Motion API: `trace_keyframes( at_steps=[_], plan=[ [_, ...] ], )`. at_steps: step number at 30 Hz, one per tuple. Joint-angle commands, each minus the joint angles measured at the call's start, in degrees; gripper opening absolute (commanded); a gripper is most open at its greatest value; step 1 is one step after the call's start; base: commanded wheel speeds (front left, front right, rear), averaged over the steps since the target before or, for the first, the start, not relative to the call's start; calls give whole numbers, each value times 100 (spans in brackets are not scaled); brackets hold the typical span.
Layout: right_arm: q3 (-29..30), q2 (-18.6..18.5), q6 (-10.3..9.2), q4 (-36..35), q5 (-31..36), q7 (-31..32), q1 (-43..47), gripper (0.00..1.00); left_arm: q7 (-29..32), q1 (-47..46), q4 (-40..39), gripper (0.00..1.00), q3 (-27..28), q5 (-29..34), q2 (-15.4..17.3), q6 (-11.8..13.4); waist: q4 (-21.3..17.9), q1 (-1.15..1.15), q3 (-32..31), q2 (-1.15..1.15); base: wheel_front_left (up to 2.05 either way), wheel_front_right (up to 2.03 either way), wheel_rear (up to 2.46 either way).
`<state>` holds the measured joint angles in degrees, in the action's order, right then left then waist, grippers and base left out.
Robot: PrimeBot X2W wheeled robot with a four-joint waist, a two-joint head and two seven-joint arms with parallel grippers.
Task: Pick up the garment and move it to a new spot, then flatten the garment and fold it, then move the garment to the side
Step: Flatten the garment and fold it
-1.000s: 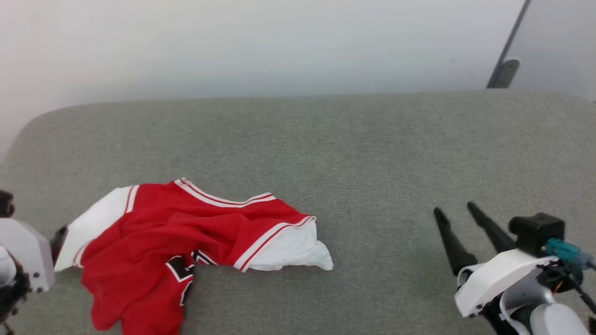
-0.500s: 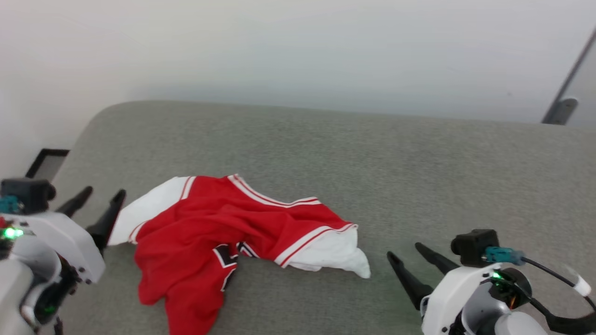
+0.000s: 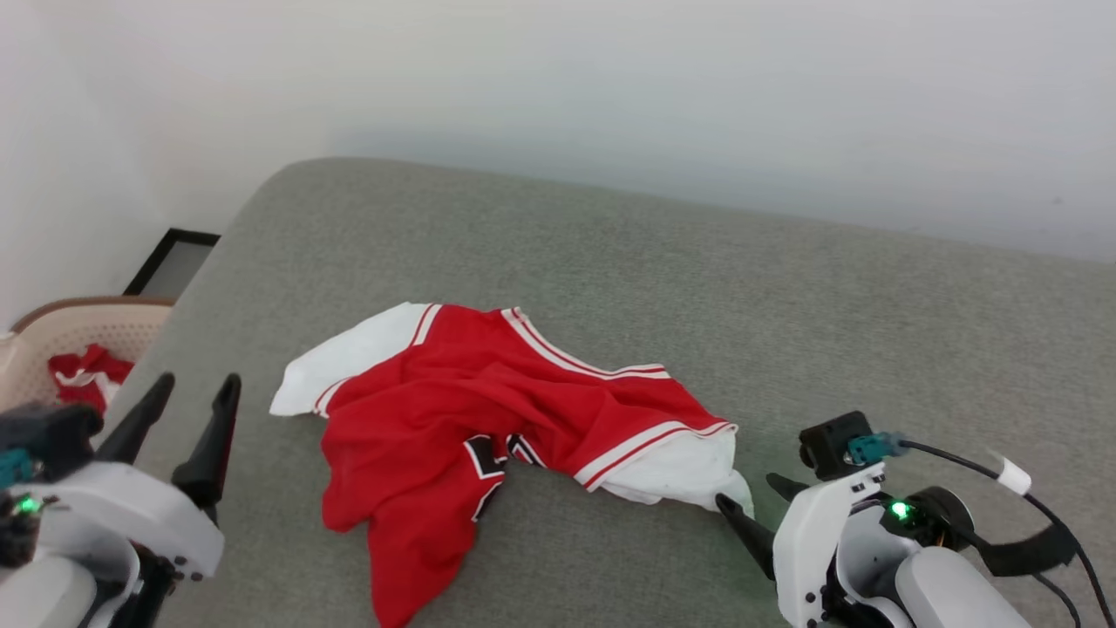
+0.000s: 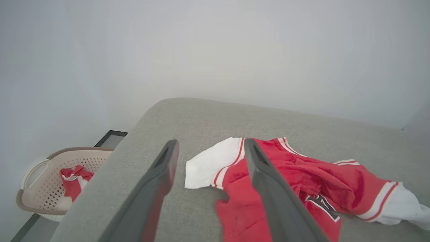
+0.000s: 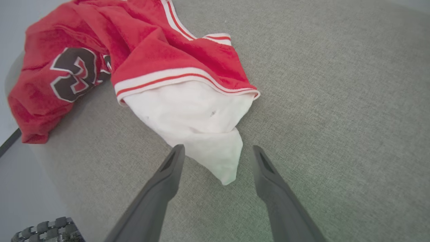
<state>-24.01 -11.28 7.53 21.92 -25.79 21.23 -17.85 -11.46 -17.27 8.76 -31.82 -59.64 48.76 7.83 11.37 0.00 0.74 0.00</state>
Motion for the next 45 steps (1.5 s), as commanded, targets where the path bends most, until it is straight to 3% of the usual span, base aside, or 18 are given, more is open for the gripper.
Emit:
trace_keyframes(
  at_steps=[1,11,15,16,17,22,29,45],
  plan=[
    [-27,-10,-8,79,74,16,-111,100,-82,117,-47,100,72,5,-19,100,87,0,52,0,0,0,0],
    [-243,44,-8,1130,229,120,-556,100,-366,907,-369,100,767,211,-295,569,332,0,105,0,0,0,0],
    [-380,91,-8,1600,179,132,-714,100,-370,1207,-466,100,1227,508,-589,593,404,0,117,0,0,0,0],
    [-460,82,-8,1724,201,150,-747,39,-371,1276,-482,100,1327,571,-681,553,426,0,116,0,0,0,0],
    [-532,87,-8,1813,185,104,-795,0,-372,1334,-493,100,1418,669,-722,529,437,0,118,0,0,0,0],
    [-748,4,-8,2149,40,-156,-1069,0,-373,1568,-522,100,1790,963,-1030,379,486,0,115,0,0,0,0],
    [-816,-329,-8,2378,-128,-279,-1386,0,-374,1813,-558,100,2093,1225,-1222,242,421,0,75,0,0,0,0],
    [-490,-1822,-9,2132,-346,-24,-1836,0,-342,2109,-875,100,2127,1563,-1248,246,165,0,24,0,0,0,0]
  ],
)
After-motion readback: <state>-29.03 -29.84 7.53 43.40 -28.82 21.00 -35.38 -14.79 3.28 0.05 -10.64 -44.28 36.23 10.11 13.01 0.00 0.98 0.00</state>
